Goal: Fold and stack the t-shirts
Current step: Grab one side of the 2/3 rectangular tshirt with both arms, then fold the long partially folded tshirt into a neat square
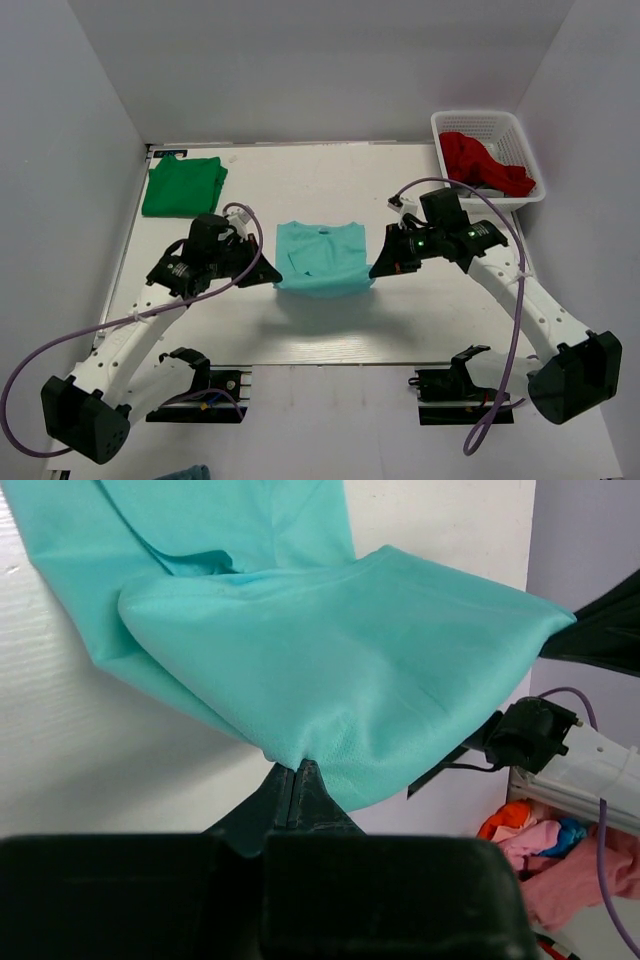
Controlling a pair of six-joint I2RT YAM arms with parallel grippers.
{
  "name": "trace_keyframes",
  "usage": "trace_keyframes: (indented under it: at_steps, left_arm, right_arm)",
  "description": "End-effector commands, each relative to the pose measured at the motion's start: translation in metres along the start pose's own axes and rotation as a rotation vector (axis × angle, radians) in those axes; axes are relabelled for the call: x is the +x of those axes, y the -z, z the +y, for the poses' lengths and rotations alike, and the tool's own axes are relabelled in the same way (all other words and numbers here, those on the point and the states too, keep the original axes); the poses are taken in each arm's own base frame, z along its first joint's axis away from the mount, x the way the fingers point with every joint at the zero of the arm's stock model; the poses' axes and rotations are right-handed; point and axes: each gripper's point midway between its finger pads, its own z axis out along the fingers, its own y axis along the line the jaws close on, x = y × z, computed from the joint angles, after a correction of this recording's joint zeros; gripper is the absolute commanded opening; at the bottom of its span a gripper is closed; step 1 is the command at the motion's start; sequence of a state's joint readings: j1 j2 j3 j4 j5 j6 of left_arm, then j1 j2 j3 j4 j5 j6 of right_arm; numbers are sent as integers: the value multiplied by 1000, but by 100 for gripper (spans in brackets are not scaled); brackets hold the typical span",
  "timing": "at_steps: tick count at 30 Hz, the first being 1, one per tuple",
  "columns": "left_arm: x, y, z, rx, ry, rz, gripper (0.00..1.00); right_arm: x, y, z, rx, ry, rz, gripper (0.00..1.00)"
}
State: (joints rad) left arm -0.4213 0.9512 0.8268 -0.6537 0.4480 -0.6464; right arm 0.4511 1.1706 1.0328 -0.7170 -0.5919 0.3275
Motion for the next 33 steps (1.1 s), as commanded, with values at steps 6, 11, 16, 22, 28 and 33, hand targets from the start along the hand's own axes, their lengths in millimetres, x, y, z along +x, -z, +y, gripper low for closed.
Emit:
trace_keyframes:
  at_steps: [6, 11, 16, 22, 28, 33]
  left_arm:
    - [-15, 6, 2, -55, 36, -76, 0]
    - [-31, 1, 16, -147, 87, -123, 0]
    - [-64, -1, 39, -298, 137, -250, 0]
    - [-94, -29, 27, -269, 113, -225, 0]
    - [-132, -47, 42, -374, 113, -307, 0]
    - [-170, -63, 51, -443, 128, -343, 0]
  right_arm:
    - [-6, 0, 14, -95, 10, 22, 0]
    - [-26, -8, 11, -132, 5, -6, 0]
    - [-46, -20, -2, -196, -37, -25, 0]
    - [-77, -26, -19, -196, -58, -63, 0]
    - [-102, -39, -40, -230, -123, -58, 0]
    - [-131, -47, -59, -244, -154, -84, 0]
